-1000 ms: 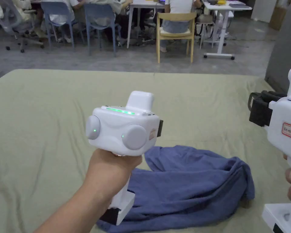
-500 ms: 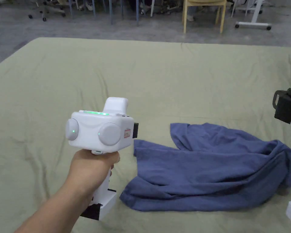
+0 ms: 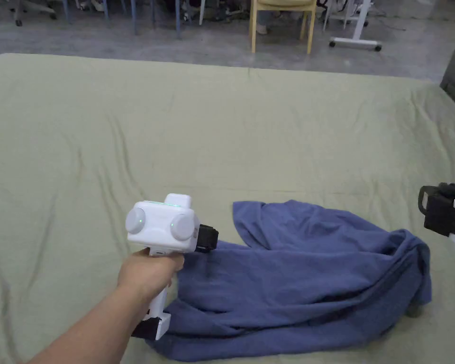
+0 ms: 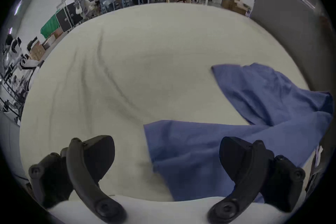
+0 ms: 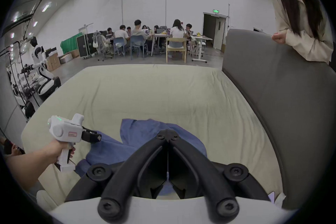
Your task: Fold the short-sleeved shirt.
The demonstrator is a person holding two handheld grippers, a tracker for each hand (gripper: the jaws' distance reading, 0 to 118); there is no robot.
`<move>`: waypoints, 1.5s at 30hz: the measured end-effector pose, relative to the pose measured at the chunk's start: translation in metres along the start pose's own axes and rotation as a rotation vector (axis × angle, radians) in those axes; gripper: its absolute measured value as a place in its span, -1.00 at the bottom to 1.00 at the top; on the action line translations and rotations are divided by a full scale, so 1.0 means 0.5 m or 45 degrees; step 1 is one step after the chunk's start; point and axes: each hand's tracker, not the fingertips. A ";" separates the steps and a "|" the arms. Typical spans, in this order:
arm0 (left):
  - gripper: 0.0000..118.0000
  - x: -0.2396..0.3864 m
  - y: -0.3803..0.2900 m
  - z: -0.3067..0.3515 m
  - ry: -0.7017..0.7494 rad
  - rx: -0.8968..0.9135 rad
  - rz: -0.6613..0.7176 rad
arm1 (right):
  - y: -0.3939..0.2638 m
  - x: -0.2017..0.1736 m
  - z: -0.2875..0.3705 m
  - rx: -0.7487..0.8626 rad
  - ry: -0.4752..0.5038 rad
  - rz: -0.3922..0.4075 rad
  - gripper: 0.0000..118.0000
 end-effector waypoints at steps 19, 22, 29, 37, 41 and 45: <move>-0.94 -0.009 -0.002 0.205 -0.166 0.316 0.201 | -0.041 0.168 -0.225 -0.461 0.107 -0.228 1.00; -0.94 -0.020 -0.009 0.243 -0.163 0.351 0.223 | -0.054 0.173 -0.297 -0.539 0.068 -0.269 1.00; -0.95 -0.034 -0.013 0.259 -0.112 0.366 0.233 | -0.130 0.142 -0.403 -0.697 0.045 -0.408 0.52; -0.95 -0.068 -0.024 0.248 -0.064 0.372 0.340 | -0.110 0.101 -0.334 -0.518 0.047 -0.167 -0.88; -0.97 -0.079 -0.017 0.261 -0.056 0.409 0.390 | -0.064 0.069 -0.264 -0.400 0.043 0.039 -0.88; -0.97 -0.095 0.027 0.340 -0.066 0.577 0.437 | 0.023 0.030 -0.187 -0.236 0.064 0.201 -0.88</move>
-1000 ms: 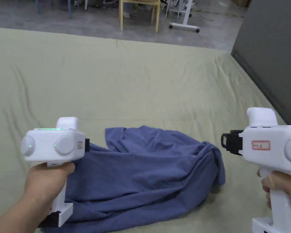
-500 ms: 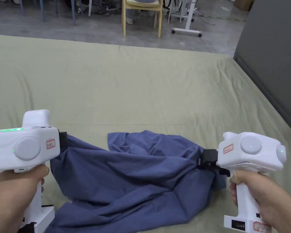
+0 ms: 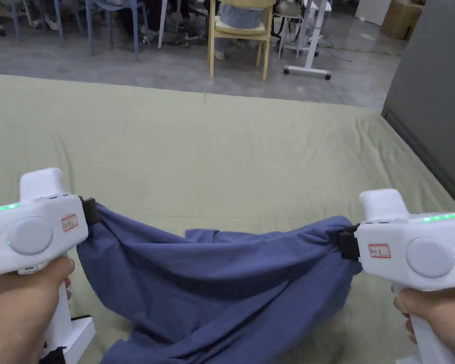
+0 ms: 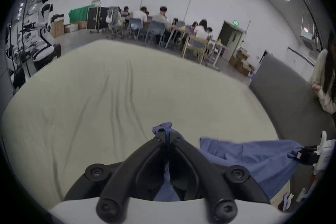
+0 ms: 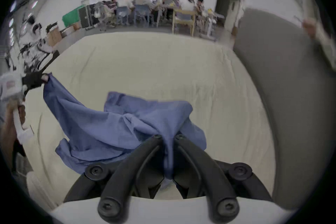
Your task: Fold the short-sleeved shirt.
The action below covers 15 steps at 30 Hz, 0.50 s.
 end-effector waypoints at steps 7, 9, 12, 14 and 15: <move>-0.97 -0.008 0.248 0.074 0.076 0.246 0.083 | 0.222 0.003 0.116 0.167 -0.048 0.092 -0.88; -0.97 -0.016 0.318 0.082 0.102 0.277 0.111 | 0.290 0.008 0.138 0.191 -0.063 0.094 -0.88; -0.97 -0.021 0.416 0.084 0.101 0.301 0.173 | 0.394 0.023 0.149 0.194 -0.056 0.056 -0.88; -0.97 -0.009 0.472 0.087 0.086 0.309 0.154 | 0.454 0.027 0.152 0.189 -0.073 0.078 -0.88; -0.97 0.000 0.498 0.083 0.098 0.315 0.127 | 0.486 0.033 0.151 0.181 -0.079 0.066 -0.88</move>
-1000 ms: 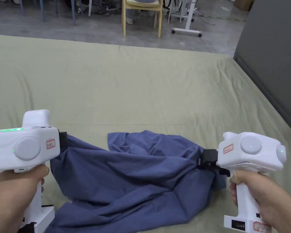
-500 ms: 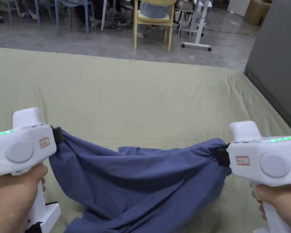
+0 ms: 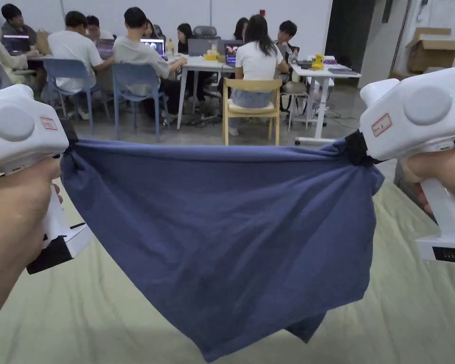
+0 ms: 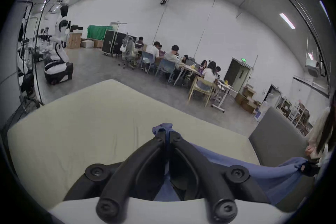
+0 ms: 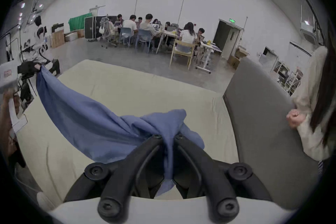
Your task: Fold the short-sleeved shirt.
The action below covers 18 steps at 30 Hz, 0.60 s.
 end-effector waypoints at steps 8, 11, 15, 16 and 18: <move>-0.97 0.027 0.098 -0.069 0.017 -0.011 -0.069 | 0.154 0.008 -0.059 -0.094 -0.013 -0.104 -0.88; -0.97 0.025 0.104 -0.092 0.017 -0.034 -0.056 | 0.177 0.002 -0.081 -0.122 -0.028 -0.124 -0.88; -0.97 0.016 0.091 -0.120 0.006 -0.068 -0.006 | 0.187 -0.010 -0.104 -0.127 -0.038 -0.146 -0.88; -0.97 0.013 0.085 -0.127 0.002 -0.071 -0.008 | 0.186 -0.015 -0.110 -0.131 -0.045 -0.146 -0.88; -0.97 0.009 0.058 -0.144 0.009 -0.093 -0.043 | 0.166 -0.017 -0.132 -0.131 -0.045 -0.156 -0.88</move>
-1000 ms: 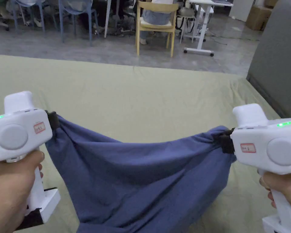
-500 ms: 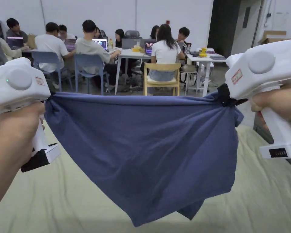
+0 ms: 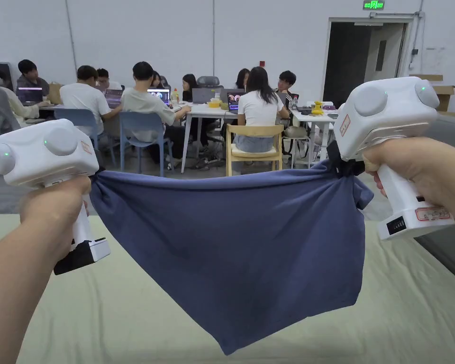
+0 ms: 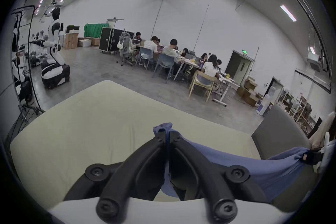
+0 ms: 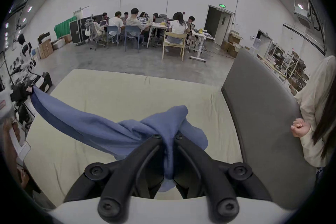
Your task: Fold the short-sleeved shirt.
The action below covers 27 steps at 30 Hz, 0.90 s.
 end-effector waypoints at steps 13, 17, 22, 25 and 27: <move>-0.97 -0.095 -0.326 -0.018 -0.012 -0.277 -0.071 | -0.371 -0.028 -0.099 -0.110 0.122 0.016 -0.88; -0.97 -0.138 -0.442 0.051 -0.025 -0.360 -0.142 | -0.530 -0.027 -0.064 -0.138 0.158 0.009 -0.88; -0.97 -0.201 -0.581 0.096 0.017 -0.507 -0.155 | -0.685 -0.023 -0.073 -0.263 0.234 -0.017 -0.88; -0.97 -0.221 -0.662 0.112 0.067 -0.594 -0.171 | -0.759 -0.031 -0.090 -0.331 0.272 -0.064 -0.88; -0.97 -0.234 -0.712 0.110 0.102 -0.669 -0.183 | -0.803 -0.041 -0.104 -0.396 0.286 -0.094 -0.88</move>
